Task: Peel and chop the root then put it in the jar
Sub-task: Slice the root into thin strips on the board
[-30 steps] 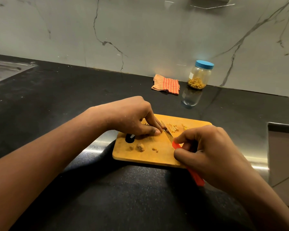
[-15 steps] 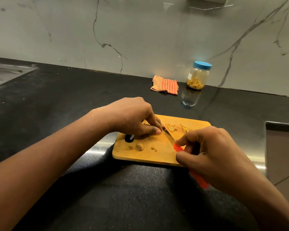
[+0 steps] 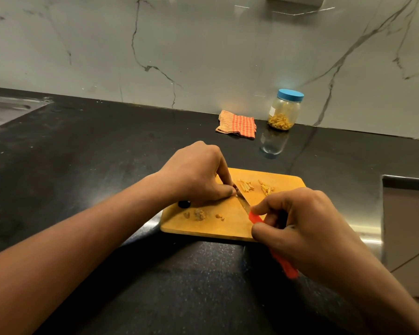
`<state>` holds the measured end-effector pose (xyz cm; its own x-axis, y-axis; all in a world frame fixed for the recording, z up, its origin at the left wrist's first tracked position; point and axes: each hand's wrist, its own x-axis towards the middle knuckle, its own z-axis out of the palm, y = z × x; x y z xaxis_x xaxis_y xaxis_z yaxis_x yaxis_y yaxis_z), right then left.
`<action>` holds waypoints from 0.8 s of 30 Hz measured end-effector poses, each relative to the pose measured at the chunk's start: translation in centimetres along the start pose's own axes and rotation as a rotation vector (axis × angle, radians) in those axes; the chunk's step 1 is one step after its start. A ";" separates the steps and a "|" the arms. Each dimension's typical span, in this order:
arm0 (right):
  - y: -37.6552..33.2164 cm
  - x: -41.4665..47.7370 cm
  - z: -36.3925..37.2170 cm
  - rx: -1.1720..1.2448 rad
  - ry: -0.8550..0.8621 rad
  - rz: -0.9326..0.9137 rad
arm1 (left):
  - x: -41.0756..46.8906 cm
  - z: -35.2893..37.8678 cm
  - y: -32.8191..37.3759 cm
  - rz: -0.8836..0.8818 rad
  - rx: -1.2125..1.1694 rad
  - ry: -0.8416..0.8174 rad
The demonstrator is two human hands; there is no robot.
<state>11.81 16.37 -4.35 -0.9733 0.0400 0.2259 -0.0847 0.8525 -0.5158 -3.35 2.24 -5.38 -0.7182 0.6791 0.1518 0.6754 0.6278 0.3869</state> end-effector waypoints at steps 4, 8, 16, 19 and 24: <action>0.1 -0.4 -0.5 0.012 -0.018 -0.003 | 0.2 0.1 0.0 -0.011 -0.006 0.008; 0.1 -0.8 -1.1 -0.001 -0.027 -0.006 | 0.2 -0.7 -0.5 0.004 -0.091 -0.106; 0.2 -0.9 -1.7 -0.012 0.042 -0.023 | -0.6 -3.7 -3.0 0.052 -0.232 -0.140; -0.1 -1.0 -1.1 0.003 0.030 -0.040 | -0.8 -4.2 -3.5 0.062 -0.198 -0.243; 0.4 -1.3 -0.8 0.032 -0.015 0.013 | -0.7 -3.9 -3.8 0.042 -0.134 -0.316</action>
<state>13.23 17.06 -4.14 -0.9775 0.0426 0.2065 -0.0788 0.8348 -0.5449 -6.06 -2.11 -3.41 -0.5885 0.8008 -0.1112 0.6605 0.5555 0.5052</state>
